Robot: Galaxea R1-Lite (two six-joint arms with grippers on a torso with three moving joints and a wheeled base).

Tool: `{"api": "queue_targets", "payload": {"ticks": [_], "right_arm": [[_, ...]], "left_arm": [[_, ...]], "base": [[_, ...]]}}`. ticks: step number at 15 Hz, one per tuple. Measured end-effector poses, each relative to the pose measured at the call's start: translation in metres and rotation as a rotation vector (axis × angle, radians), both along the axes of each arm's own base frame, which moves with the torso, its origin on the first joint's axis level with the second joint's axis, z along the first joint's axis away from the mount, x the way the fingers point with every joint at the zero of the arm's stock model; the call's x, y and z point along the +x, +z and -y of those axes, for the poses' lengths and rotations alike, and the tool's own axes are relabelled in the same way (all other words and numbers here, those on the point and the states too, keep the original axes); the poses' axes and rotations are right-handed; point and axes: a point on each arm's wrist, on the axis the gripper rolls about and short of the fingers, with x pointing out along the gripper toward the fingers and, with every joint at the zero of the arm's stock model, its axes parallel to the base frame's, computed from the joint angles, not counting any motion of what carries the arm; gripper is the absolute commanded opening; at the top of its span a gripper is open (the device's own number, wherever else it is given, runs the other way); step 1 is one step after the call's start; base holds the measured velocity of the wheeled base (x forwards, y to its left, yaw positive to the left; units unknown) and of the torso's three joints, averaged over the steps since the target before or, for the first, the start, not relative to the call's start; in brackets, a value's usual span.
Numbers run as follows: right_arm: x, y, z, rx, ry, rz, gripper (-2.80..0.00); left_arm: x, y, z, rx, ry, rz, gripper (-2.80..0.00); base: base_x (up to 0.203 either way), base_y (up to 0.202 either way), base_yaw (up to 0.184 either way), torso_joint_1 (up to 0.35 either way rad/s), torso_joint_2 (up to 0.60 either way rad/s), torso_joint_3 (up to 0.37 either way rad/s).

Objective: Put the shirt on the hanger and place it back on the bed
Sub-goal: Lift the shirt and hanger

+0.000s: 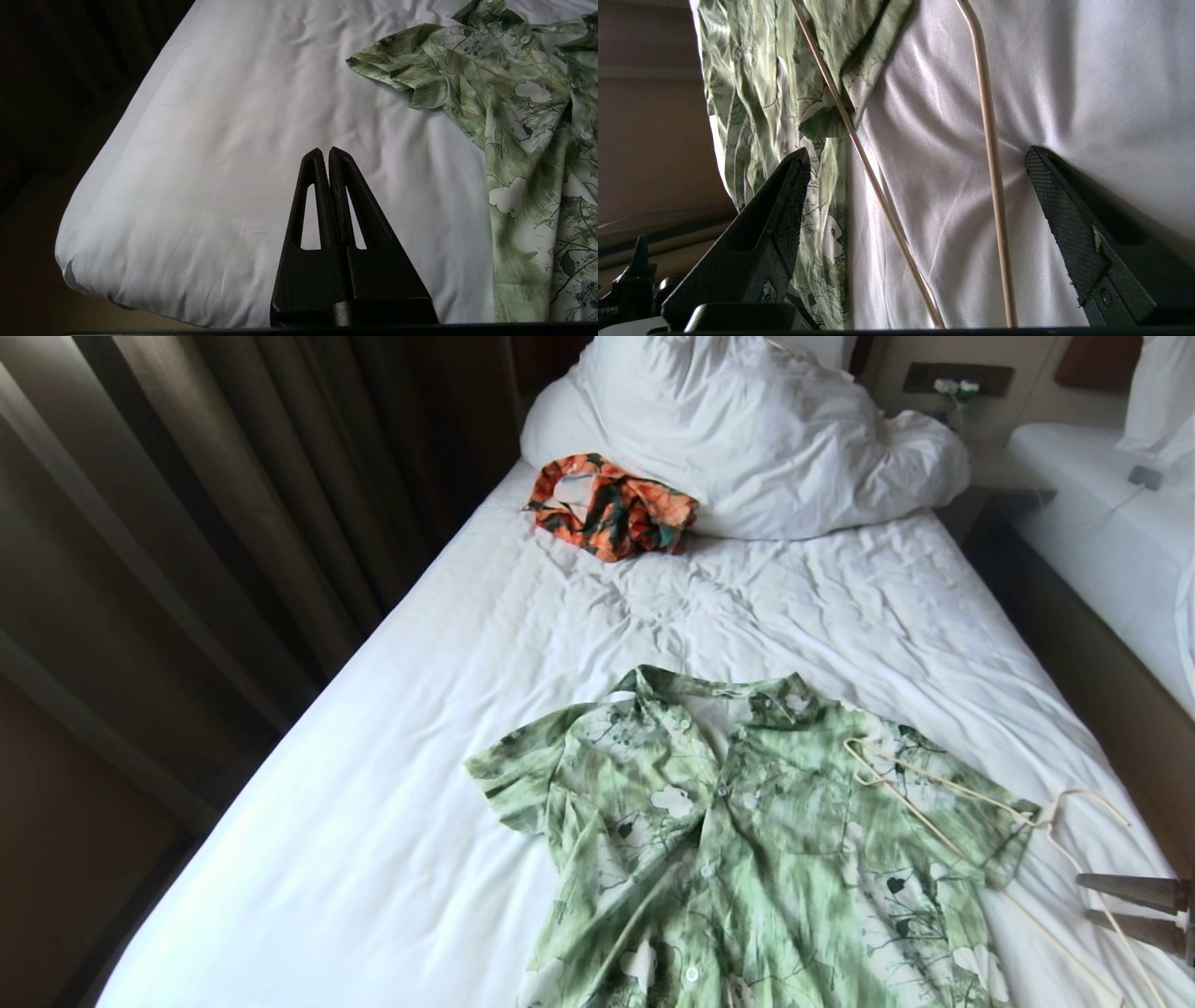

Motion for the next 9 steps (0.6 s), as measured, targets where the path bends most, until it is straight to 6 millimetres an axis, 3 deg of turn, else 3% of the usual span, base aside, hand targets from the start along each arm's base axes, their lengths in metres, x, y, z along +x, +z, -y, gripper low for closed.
{"api": "queue_targets", "payload": {"ticks": [8, 9], "right_arm": [[0.009, -0.001, -0.016, 0.025, 0.065, 0.014, 0.0], [0.009, -0.001, -0.016, 0.024, 0.066, 0.016, -2.8]], "left_arm": [[0.0, 0.0, 0.0, 0.0, 0.0, 0.0, -2.8], [0.0, 0.0, 0.0, 0.0, 0.0, 0.0, -2.8]], "base": [[0.0, 0.0, 0.0, 0.0, 0.0, 0.0], [0.0, 0.0, 0.0, 0.0, 0.0, 0.0]]}}
